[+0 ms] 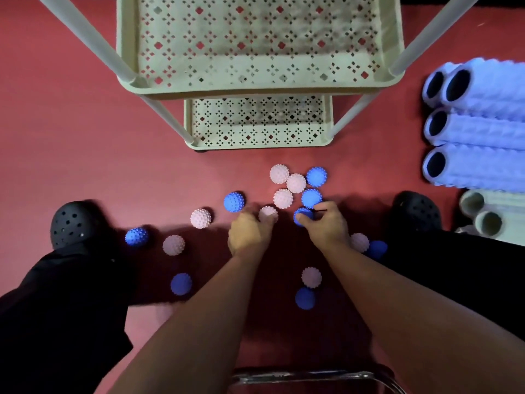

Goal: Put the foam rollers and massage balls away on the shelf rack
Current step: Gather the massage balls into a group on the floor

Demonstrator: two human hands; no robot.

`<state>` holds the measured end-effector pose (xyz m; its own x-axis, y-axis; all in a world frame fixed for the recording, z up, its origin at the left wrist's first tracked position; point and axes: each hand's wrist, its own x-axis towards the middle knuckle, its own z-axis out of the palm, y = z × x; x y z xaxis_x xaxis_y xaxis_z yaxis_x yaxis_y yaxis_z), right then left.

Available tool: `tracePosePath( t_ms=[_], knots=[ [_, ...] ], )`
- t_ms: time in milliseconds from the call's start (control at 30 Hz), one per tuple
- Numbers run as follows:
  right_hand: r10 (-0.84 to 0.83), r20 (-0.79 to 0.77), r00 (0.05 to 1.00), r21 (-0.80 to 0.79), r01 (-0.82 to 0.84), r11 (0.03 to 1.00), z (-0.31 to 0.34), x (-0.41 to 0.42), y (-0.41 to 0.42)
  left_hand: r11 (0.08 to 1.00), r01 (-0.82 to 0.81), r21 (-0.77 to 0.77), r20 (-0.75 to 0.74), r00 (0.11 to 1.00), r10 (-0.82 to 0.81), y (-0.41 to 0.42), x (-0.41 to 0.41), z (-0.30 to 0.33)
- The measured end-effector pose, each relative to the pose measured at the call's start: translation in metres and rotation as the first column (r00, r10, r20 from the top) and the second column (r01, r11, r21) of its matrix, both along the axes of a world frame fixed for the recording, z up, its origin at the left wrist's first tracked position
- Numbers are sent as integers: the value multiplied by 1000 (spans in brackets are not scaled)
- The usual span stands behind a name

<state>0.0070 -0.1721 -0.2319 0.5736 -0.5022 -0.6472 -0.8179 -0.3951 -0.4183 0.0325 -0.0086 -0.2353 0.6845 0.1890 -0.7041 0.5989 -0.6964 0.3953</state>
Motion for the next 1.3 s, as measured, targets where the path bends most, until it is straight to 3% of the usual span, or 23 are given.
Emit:
tracePosePath(
  t_ms=[100, 233, 333, 400, 433, 533, 600, 700, 800, 900, 1100, 1300],
  knots=[
    [-26, -47, 999, -6, 26, 1000, -3, 2, -2, 1000, -24, -14, -63, 998, 24, 0, 0, -8],
    [-15, -55, 998, 18, 16, 1000, -3, 0, 1, 992, 124, -3, -61, 990, -124, 14, 0, -6],
    [13, -59, 998, 62, -9, 998, -1, -4, 8, 966, 151, 212, 173, 967, -189, 26, -2, 7],
    [32, -40, 999, 95, -28, 995, -2, -5, 13, 965, 105, 238, 388, 901, -194, 35, 1, 9],
    [34, -28, 999, 103, -31, 994, -3, -5, 15, 964, 112, 242, 420, 883, -209, 40, 5, 7],
    [34, -28, 999, 65, -32, 997, -1, -1, 15, 980, 132, 149, 292, 941, -171, 51, 21, 0],
    [8, 1, 1000, -51, -8, 999, 3, 3, 12, 991, 126, 40, 177, 975, -131, 54, 26, -3],
    [-85, 117, 990, -170, 105, 980, 8, 12, 1, 995, 104, -2, 189, 977, -101, 56, 26, -4],
    [-112, 135, 984, -93, 125, 988, 3, 25, -14, 997, 71, 9, 207, 976, -72, 51, 29, -6],
    [-65, 49, 997, -19, 66, 998, -5, 37, -22, 992, 90, -83, 164, 984, -76, 33, 39, -5],
    [-25, -35, 999, 8, 25, 1000, -10, 33, -18, 977, 140, -159, 117, 986, -122, 4, 48, -8],
    [-4, 32, 999, 50, 2, 999, -12, 28, -17, 955, 275, -112, 73, 960, -269, 14, 48, -8]
  ],
)
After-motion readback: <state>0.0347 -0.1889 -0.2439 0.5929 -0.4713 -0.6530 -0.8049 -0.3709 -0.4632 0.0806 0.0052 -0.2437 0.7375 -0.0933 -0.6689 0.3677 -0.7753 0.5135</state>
